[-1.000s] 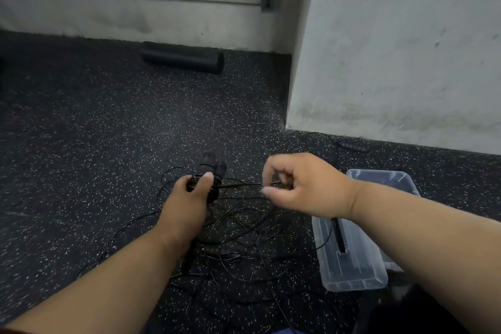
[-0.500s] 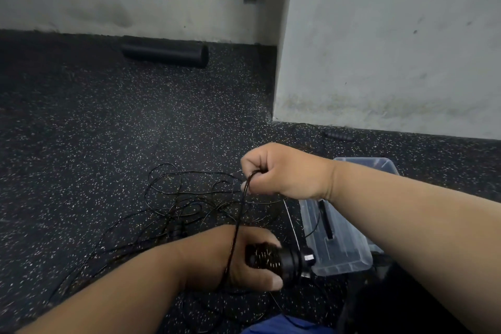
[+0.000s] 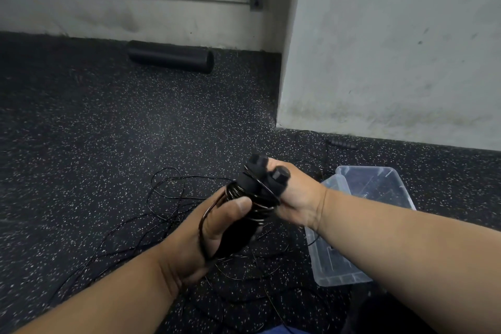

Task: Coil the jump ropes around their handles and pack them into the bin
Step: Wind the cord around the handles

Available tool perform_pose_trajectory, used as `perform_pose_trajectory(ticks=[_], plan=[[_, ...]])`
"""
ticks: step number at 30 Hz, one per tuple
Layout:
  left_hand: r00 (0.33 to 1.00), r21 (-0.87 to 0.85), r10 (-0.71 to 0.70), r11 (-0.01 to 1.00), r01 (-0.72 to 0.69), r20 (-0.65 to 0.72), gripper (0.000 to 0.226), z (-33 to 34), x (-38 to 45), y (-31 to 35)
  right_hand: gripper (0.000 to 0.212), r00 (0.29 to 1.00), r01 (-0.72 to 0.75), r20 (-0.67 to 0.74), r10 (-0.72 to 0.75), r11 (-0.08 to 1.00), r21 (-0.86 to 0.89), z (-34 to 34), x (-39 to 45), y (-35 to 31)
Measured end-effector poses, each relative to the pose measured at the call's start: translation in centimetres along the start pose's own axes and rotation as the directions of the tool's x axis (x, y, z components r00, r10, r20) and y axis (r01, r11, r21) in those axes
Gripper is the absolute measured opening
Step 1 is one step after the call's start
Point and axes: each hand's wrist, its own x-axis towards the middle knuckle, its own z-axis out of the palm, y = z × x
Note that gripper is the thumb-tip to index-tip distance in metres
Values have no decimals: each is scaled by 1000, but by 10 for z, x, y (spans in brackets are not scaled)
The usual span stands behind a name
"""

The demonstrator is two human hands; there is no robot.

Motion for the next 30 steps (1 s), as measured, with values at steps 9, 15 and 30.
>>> perform_pose_trajectory(ticks=[9,15,30], plan=[[990,-188,-104,979,85,-97,59,-1,6,-4,17,998,5,-69,-3,1000,23,7,-3,-1],[980,-262,-201,946,192,-6,81,-4,6,-5,18,997,-60,-46,64,995,83,6,-9,-5],[943,-258,-309,927,271,-120,50,0,13,-11,15,959,-100,-242,147,976,196,-6,-12,-21]])
